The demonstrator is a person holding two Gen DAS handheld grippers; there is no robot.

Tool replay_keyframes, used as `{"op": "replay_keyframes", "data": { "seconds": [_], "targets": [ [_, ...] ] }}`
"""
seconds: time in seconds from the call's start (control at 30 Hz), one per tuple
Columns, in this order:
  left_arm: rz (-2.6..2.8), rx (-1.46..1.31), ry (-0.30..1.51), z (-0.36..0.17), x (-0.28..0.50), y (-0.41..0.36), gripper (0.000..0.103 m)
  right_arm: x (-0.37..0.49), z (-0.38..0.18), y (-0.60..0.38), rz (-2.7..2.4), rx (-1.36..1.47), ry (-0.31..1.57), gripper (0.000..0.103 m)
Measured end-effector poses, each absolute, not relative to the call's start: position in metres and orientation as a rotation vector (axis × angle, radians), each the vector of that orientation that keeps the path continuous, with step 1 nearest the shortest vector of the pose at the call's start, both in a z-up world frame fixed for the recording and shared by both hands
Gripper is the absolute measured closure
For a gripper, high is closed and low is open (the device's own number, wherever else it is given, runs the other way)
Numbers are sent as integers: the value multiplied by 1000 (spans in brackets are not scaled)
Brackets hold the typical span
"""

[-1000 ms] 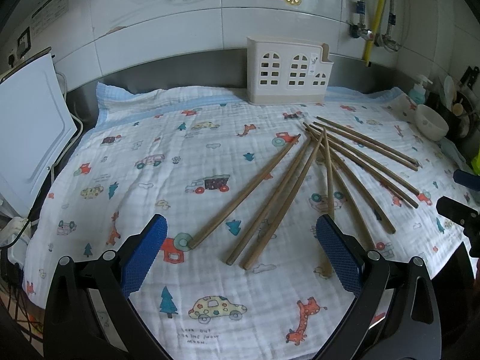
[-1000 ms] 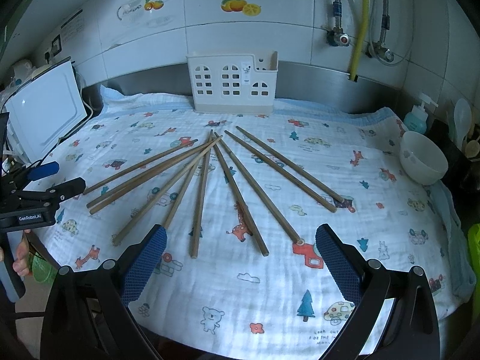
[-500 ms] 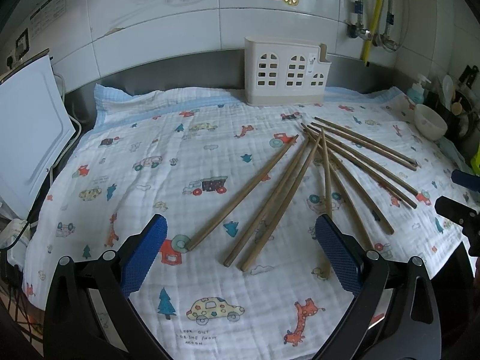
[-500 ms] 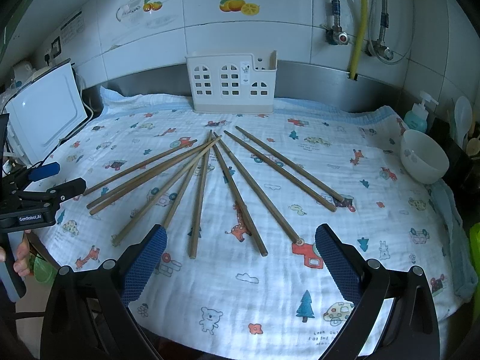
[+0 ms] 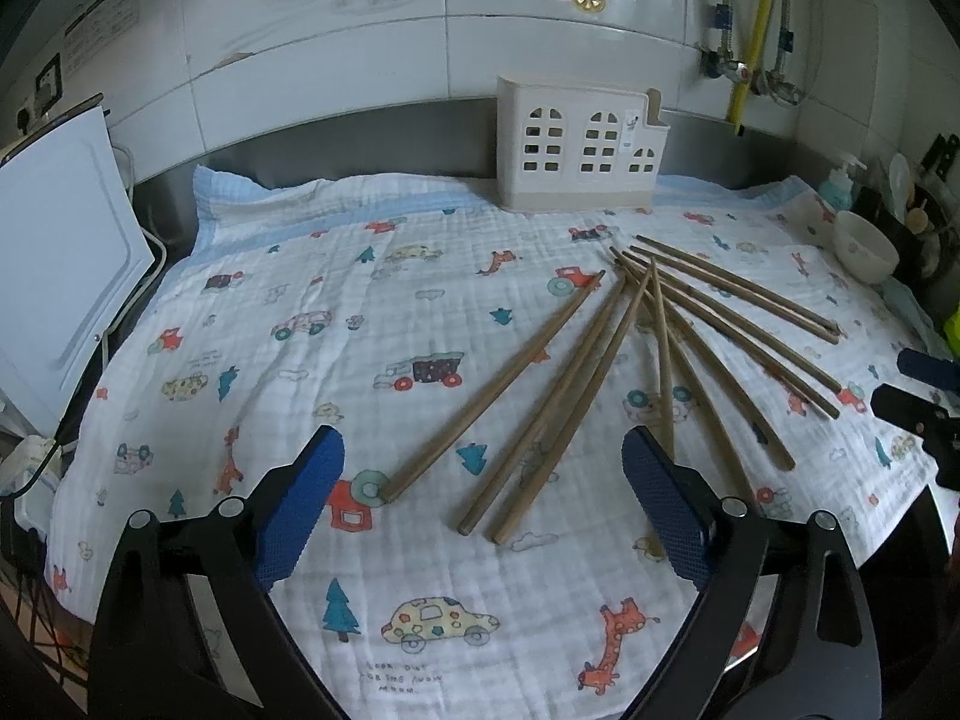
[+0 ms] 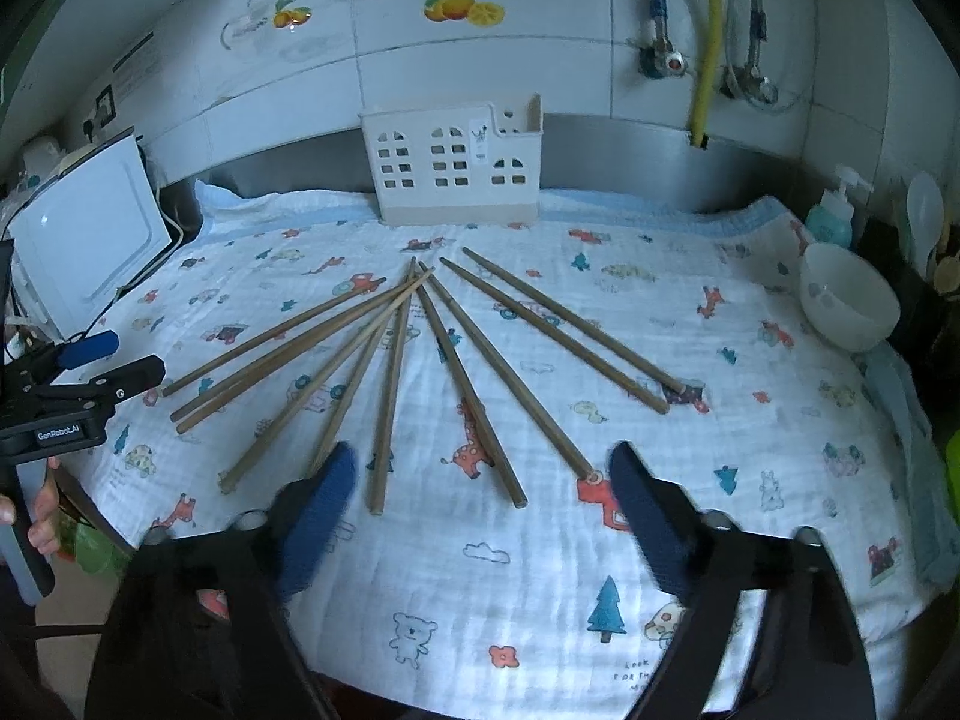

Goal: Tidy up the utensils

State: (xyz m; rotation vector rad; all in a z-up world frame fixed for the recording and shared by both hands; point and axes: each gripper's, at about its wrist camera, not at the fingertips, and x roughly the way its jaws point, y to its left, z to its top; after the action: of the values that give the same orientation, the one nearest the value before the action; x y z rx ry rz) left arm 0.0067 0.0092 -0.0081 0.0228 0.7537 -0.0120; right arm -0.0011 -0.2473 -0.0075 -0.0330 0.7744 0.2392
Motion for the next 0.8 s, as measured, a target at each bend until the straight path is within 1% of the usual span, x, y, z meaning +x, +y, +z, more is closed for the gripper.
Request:
{"op": "replay_keyframes", "data": {
  "seconds": [0.03, 0.1, 0.13, 0.33, 0.37, 0.5, 0.63, 0.67, 0.7, 0.8],
  "targets": [
    [-14, 21, 756, -9, 7, 11, 16, 0, -9, -249, 240, -34, 778, 25],
    [-15, 13, 764, -11, 8, 14, 22, 1, -11, -250, 242, -38, 783, 30],
    [-20, 11, 769, -12, 10, 16, 25, 2, -12, -252, 240, -37, 785, 30],
    [-33, 30, 779, -17, 16, 24, 40, 8, -17, -261, 229, -38, 792, 39],
    [-39, 33, 779, -18, 17, 26, 41, 10, -18, -262, 230, -36, 795, 42],
    [-57, 50, 786, -21, 26, 33, 45, 19, -23, -268, 227, -42, 805, 51],
    [-82, 60, 807, -30, 35, 43, 45, 28, -29, -273, 228, -45, 817, 61],
    [-90, 62, 811, -33, 37, 45, 48, 30, -31, -274, 231, -44, 821, 64],
    [-100, 64, 819, -36, 40, 47, 54, 33, -33, -276, 232, -44, 826, 68],
    [-141, 73, 846, -45, 47, 50, 66, 42, -40, -278, 238, -39, 847, 74]
  ]
}}
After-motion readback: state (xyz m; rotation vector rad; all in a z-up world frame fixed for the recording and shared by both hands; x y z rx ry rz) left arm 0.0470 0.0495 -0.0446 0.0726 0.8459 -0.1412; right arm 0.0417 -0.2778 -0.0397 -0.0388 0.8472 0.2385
